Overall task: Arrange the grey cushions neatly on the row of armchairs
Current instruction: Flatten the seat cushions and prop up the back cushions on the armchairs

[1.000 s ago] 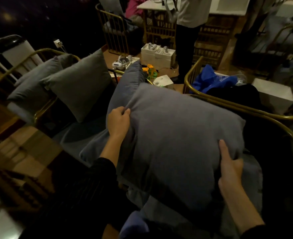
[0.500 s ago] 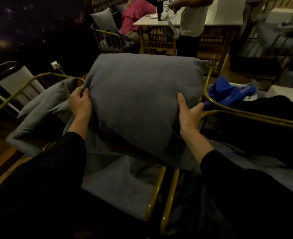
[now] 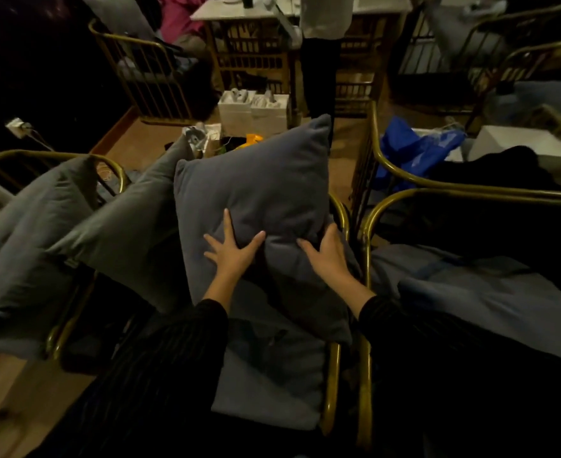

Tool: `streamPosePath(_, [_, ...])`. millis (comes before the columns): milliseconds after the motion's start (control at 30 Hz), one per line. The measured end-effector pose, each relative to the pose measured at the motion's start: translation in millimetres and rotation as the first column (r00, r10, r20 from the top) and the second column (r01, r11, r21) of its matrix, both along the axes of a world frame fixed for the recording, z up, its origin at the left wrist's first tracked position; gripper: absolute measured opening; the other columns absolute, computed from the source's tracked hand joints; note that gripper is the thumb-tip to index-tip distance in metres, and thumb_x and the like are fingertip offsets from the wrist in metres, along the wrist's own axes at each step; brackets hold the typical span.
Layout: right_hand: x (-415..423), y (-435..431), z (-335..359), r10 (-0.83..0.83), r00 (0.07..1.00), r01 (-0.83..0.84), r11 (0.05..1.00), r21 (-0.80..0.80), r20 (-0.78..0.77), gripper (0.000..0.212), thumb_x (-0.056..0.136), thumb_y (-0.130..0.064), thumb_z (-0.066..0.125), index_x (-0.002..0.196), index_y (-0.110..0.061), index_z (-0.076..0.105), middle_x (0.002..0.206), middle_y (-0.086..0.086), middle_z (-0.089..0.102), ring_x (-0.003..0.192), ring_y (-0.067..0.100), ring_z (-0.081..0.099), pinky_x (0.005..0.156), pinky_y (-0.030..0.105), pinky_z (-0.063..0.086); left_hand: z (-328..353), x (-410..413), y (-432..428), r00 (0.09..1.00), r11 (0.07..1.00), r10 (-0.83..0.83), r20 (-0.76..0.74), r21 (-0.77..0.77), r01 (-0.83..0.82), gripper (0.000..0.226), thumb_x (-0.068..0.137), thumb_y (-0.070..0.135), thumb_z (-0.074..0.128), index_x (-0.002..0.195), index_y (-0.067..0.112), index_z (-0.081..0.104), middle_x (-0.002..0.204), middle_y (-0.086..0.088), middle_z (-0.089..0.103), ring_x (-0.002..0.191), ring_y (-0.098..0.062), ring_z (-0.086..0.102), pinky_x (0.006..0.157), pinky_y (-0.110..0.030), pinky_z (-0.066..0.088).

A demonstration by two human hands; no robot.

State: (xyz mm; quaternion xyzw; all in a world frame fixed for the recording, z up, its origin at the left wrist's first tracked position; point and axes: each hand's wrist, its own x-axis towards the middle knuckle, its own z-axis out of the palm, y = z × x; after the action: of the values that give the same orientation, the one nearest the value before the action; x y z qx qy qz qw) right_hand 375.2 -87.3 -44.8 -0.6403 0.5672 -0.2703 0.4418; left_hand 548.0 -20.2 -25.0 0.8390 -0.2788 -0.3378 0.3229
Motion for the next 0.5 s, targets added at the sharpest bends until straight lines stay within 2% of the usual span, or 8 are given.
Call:
streamPosePath(67, [-1,3,3,-0.001,0.999,-0.001,1.0,-0.027,-0.04,0.064,0.085,-0.041,0.064,0.132,-0.01,0.033,0.14,0.015,0.044,0.13,0.034,0.043,0.102,0.042,0.042,5,-12,-1,0.998,0.997,0.061,0.033,-0.046,-0.059,0.091,0.082,0.059,0.061,0.148,0.05,-0.001,0.161,-0.018,-0.017,0.145,-0.049,-0.011,0.114,-0.066,0.009])
streamPosePath(133, [-7,10,2,-0.004,0.998,0.001,0.999,-0.045,-0.061,0.058,0.086,-0.045,0.06,0.128,-0.014,0.034,0.139,0.014,0.042,0.129,0.034,0.043,0.099,0.045,0.045,6,-36,0,0.986,0.99,0.09,0.14,-0.121,-0.073,0.076,0.09,0.051,0.054,0.149,0.049,0.005,0.162,-0.015,-0.012,0.147,-0.047,-0.008,0.11,-0.073,0.014])
streamPosePath(200, [-17,19,-3,0.013,0.998,-0.017,0.998,-0.063,-0.063,0.055,0.088,-0.044,0.058,0.127,-0.015,0.034,0.138,0.013,0.042,0.127,0.032,0.044,0.098,0.044,0.045,-2,-60,5,0.953,0.988,0.0,0.303,-0.149,0.047,0.063,0.097,0.044,0.044,0.148,0.051,0.008,0.163,-0.011,-0.013,0.147,-0.045,-0.01,0.107,-0.075,0.014])
streamPosePath(267, [-27,27,-11,0.044,0.997,-0.046,0.998,-0.041,-0.056,0.056,0.089,-0.039,0.058,0.133,-0.014,0.033,0.139,0.013,0.043,0.128,0.031,0.045,0.099,0.043,0.045,-20,-76,14,0.893,0.974,-0.161,0.419,-0.079,0.213,0.06,0.098,0.047,0.038,0.146,0.055,0.004,0.162,-0.008,-0.019,0.146,-0.045,-0.016,0.104,-0.077,0.012])
streamPosePath(367, [-40,34,-15,0.086,0.996,-0.085,0.995,0.043,-0.029,0.057,0.091,-0.033,0.058,0.139,-0.016,0.03,0.144,0.013,0.043,0.132,0.03,0.045,0.102,0.041,0.043,-31,-79,20,0.869,0.966,-0.236,0.435,0.01,0.257,0.062,0.097,0.05,0.036,0.146,0.054,-0.001,0.161,-0.008,-0.023,0.145,-0.046,-0.017,0.103,-0.08,0.015])
streamPosePath(500, [-52,39,-12,0.114,0.993,-0.115,0.992,0.061,0.012,0.061,0.091,-0.033,0.058,0.143,-0.018,0.03,0.146,0.01,0.044,0.134,0.028,0.044,0.106,0.041,0.042,-13,-89,23,0.875,0.973,-0.178,0.45,-0.053,0.225,0.062,0.1,0.035,0.041,0.15,0.046,0.007,0.162,-0.014,-0.014,0.146,-0.048,-0.011,0.107,-0.073,0.017])
